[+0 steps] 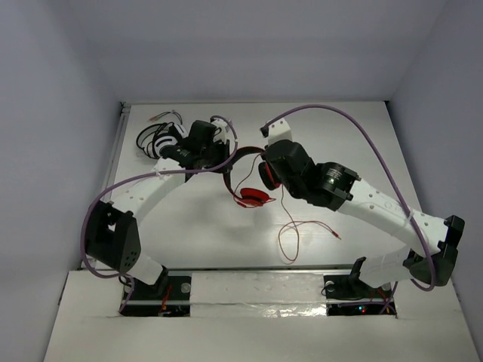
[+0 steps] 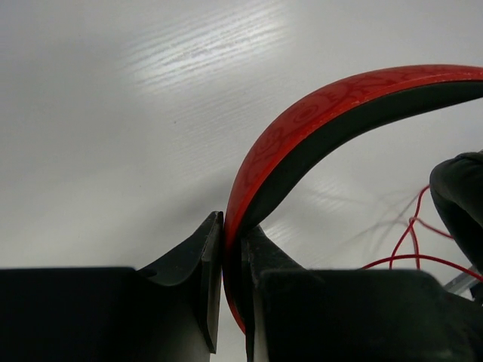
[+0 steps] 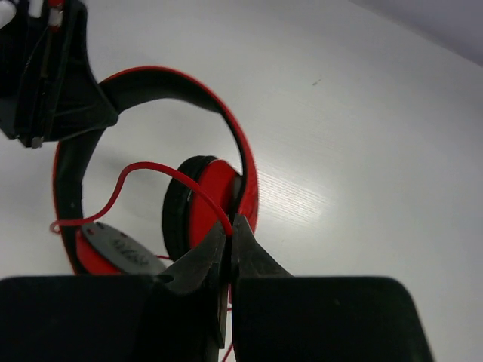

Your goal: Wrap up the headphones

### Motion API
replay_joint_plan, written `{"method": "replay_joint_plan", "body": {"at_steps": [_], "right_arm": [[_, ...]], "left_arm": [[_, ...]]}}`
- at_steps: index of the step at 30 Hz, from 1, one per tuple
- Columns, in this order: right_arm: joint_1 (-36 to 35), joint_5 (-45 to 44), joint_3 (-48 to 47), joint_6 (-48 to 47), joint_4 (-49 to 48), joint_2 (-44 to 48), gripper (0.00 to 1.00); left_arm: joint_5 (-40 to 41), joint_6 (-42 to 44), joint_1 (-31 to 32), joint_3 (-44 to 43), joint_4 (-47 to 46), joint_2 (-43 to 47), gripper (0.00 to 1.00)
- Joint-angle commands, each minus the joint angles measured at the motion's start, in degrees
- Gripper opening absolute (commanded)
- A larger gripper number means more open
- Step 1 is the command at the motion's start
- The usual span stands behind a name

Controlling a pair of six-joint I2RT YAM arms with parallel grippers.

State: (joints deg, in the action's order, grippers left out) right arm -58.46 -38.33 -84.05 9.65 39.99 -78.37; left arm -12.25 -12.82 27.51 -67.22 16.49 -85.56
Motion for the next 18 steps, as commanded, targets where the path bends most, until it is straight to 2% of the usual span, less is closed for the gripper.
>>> {"method": "replay_joint_plan", "body": {"at_steps": [1,5,8,18], "right_arm": [[0.89,-5.51,-1.56,-1.82,-2.28,2.08,0.0],[1.5,-7.11,-0.42,-2.88,-2.98,2.34,0.0],[2.12,-7.2,0.46,-2.88,-3.86,1.64,0.0],[5.37,-5.71,6.96,0.1,-9.92,4.27,0.02]], "left_arm": [[-2.87,3.49,-0.17,-4.76,2.31,0.74,0.0],[-1.98,5.78,-0.17,-5.11,3.99,1.36,0.0],[-4.88,6.4,-0.17,-4.94,4.16,2.06,0.0],[-22.18,5.71,-0.17,-4.85,0.3,5.49,0.0]]}}
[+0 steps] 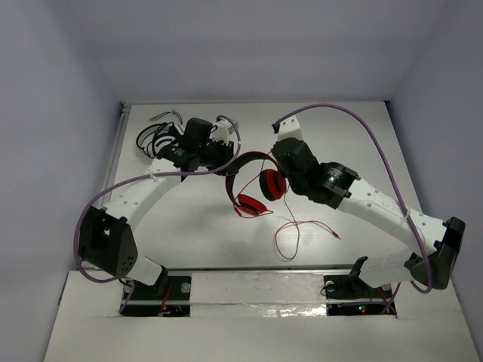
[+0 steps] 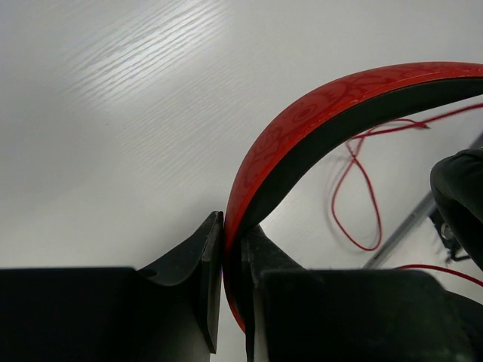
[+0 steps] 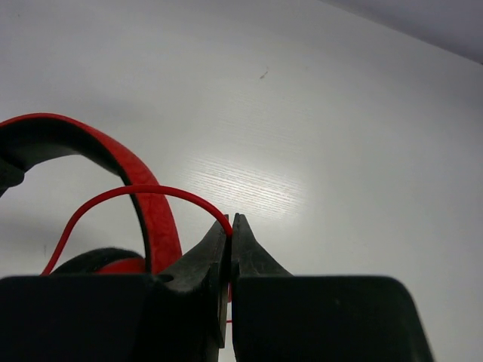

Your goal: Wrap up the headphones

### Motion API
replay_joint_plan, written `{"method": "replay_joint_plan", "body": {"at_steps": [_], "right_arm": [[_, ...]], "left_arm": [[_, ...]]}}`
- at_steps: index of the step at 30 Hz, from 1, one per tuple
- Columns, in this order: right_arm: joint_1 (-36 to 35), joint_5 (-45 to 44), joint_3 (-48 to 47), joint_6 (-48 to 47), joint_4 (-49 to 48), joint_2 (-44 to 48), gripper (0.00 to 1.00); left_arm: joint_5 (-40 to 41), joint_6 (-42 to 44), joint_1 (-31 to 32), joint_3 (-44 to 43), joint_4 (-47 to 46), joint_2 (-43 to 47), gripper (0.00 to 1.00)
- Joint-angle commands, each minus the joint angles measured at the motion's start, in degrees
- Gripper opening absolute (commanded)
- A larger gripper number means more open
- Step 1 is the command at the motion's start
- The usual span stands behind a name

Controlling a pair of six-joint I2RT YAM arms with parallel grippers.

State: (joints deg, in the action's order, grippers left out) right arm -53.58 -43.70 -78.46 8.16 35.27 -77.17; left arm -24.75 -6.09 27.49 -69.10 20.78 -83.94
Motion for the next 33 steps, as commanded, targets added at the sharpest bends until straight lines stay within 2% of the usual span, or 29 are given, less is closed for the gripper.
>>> {"method": "replay_joint_plan", "body": {"at_steps": [1,7,9,13,17,18,21,22,23,28,33], "right_arm": [[1.19,0.28,2.16,1.77,-6.69,3.42,0.03],[4.18,5.2,5.59,3.52,-10.99,5.79,0.06],[5.84,9.58,8.31,4.58,-13.28,7.29,0.09],[8.93,17.05,13.84,7.74,-21.7,11.15,0.11],[10.16,28.2,20.0,10.73,-30.15,14.32,0.19],[10.16,29.19,21.84,11.17,-31.65,14.67,0.23],[10.16,32.45,24.31,12.4,-37.8,15.73,0.23],[10.69,32.8,28.32,13.53,-43.47,16.6,0.24],[11.21,33.59,28.36,13.89,-43.53,16.61,0.24],[11.75,38.07,33.98,15.48,-52.22,16.53,0.44],[13.32,42.2,38.36,16.79,-59.16,14.15,0.54]], "left_arm": [[-10.74,-1.21,-0.15,-2.88,-4.94,4.31,0.0],[-14.36,-1.99,-0.15,-2.88,-6.7,5.8,0.0],[-15.93,-3.14,-0.15,-2.62,-7.67,6.77,0.0],[-16.47,-5.16,-0.68,-3.41,-9.26,8.44,0.0],[-14.63,-7.71,-1.21,-4.81,-10.4,9.23,0.0],[-13.75,-8.49,-1.21,-5.86,-10.32,9.15,0.0],[-12.78,-9.38,-1.73,-7.79,-10.14,9.15,0.0],[-13.04,-11.3,-2.34,-8.5,-11.36,9.49,0.0],[-13.04,-11.31,-2.96,-8.51,-11.37,9.5,0.0],[-13.57,-14.91,-3.49,-10.26,-13.83,10.03,0.0],[-13.74,-18.95,-6.65,-13.77,-13.57,9.85,0.0]]}}
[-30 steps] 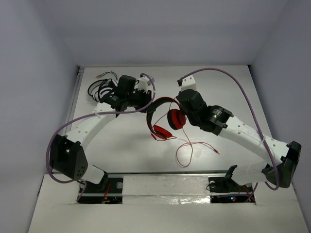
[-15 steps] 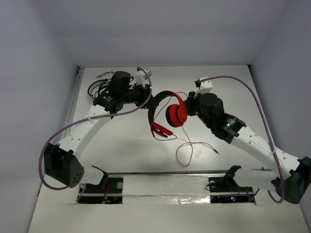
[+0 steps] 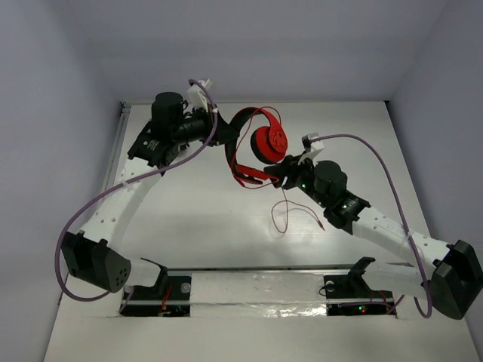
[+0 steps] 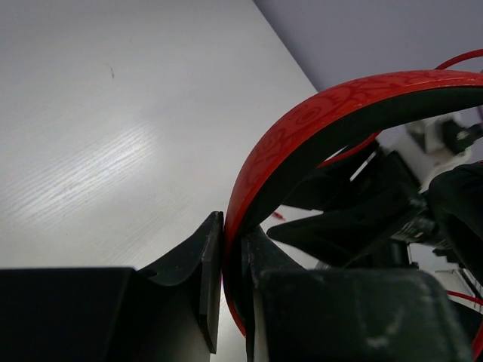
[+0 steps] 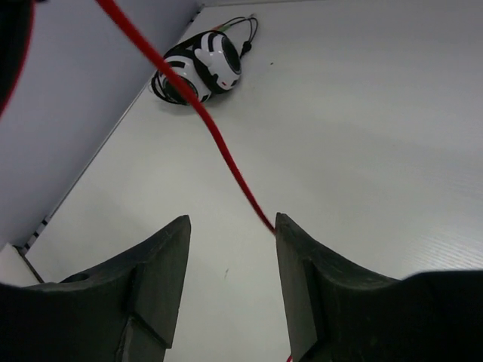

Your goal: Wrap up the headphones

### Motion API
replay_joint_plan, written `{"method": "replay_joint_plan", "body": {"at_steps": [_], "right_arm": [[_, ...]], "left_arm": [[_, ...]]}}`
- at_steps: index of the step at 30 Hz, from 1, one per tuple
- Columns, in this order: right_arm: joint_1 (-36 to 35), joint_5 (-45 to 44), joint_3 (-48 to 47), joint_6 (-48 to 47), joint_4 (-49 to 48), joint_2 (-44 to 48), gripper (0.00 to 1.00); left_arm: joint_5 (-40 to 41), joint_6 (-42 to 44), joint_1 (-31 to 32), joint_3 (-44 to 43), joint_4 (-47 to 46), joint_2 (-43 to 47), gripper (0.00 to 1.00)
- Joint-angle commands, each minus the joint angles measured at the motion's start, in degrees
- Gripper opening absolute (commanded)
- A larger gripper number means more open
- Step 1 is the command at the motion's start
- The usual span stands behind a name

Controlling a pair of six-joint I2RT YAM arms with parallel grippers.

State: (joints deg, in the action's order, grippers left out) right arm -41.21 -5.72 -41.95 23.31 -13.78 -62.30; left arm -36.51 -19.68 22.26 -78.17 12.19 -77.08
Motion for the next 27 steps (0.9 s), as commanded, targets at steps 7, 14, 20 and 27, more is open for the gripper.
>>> {"method": "replay_joint_plan", "body": {"at_steps": [7,14,20,27], "right_arm": [[2.62,8.62,4.08,2.09,-17.5,-8.96,0.66],[5.53,9.32,2.93,1.65,-20.95,-12.94,0.67],[6.22,3.7,5.3,0.34,-18.83,-8.62,0.48],[6.85,16.51,-2.61,-3.88,-13.56,-14.86,0.7]], "left_arm": [[-1.72,-6.68,-2.49,-11.55,-2.17,1.93,0.0],[-0.85,-5.73,-2.49,-13.32,1.43,2.28,0.0],[-0.23,-5.1,-3.01,-16.13,3.72,2.02,0.0],[0.48,-4.58,-3.01,-18.33,5.83,1.58,0.0]]}}
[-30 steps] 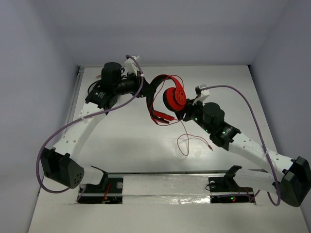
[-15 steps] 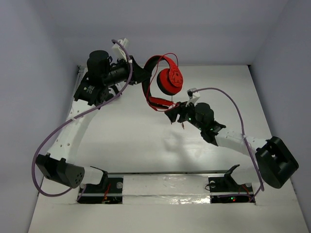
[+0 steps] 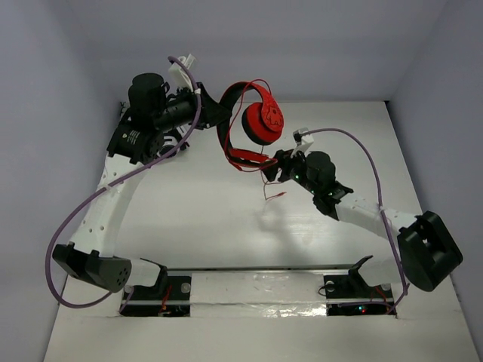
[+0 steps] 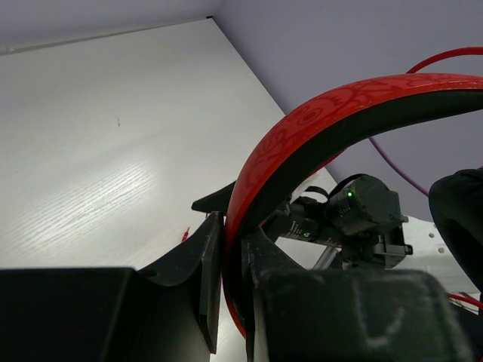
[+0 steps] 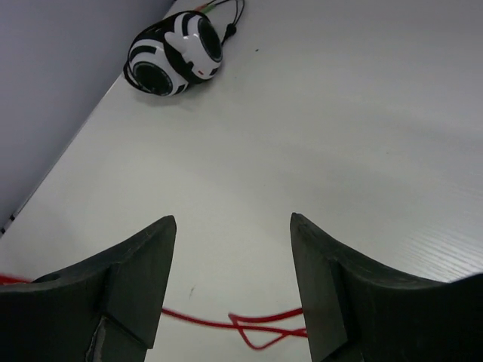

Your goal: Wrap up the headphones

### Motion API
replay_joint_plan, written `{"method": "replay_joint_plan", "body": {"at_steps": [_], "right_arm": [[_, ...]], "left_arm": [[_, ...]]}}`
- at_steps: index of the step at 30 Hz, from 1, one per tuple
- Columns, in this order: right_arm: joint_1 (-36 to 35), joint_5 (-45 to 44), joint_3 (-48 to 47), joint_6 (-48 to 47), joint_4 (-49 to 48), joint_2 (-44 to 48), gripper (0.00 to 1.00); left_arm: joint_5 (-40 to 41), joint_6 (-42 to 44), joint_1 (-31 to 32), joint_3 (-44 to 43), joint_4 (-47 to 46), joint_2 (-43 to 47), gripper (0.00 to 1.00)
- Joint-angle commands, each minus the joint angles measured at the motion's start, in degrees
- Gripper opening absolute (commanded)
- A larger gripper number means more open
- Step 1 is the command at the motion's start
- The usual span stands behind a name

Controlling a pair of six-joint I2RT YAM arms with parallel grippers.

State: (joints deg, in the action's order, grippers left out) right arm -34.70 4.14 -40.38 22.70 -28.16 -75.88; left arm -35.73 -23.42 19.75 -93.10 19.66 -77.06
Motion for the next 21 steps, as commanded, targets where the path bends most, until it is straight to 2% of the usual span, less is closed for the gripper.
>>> {"method": "replay_joint_plan", "body": {"at_steps": [1,6,7,8,9,10,12,13,14,17,19,21], "right_arm": [[0.33,7.8,-4.35,-3.62,1.35,-0.94,0.68],[0.33,10.35,-0.05,-2.31,-2.25,3.63,0.59],[0.33,10.27,-0.22,-2.22,-1.55,4.24,0.48],[0.33,10.01,-0.92,-2.22,-0.24,4.42,0.31],[0.33,8.27,-1.54,-2.22,1.17,4.86,0.19],[0.33,7.12,-2.15,-2.13,2.83,5.38,0.2],[0.33,4.66,-2.51,-2.05,5.65,8.63,0.3],[0.33,3.95,-2.34,-1.78,6.36,10.03,0.41],[0.33,3.42,-1.9,-1.61,7.06,13.09,0.46],[0.33,8.23,-1.28,-2.22,9.42,15.84,0.49],[0.33,14.73,-1.72,-2.13,10.41,15.5,0.52],[-0.28,15.29,-1.37,-2.05,9.44,14.71,0.57]], "left_arm": [[0.04,-0.66,-0.5,-4.19,-1.12,1.38,0.0],[0.39,-0.4,-0.5,-7.18,0.38,0.06,0.0],[0.13,-0.49,-0.5,-7.44,0.29,0.06,0.0],[-0.04,-0.75,-0.5,-7.53,0.2,0.24,0.0],[-0.05,-0.75,-0.5,-7.62,0.12,0.24,0.0],[0.13,-0.84,-0.5,-7.8,0.29,0.24,0.0],[0.65,-0.66,-0.5,-8.15,0.47,0.33,0.0],[0.92,-0.58,-0.5,-8.32,0.55,0.24,0.0],[0.83,-0.66,-0.5,-8.41,0.55,0.15,0.0],[1.8,-0.75,-0.5,-9.03,0.64,0.07,0.0],[2.06,-1.01,-0.5,-9.55,0.64,-0.02,0.0],[1.63,-1.45,-0.5,-9.91,0.47,-0.2,0.0]]}}
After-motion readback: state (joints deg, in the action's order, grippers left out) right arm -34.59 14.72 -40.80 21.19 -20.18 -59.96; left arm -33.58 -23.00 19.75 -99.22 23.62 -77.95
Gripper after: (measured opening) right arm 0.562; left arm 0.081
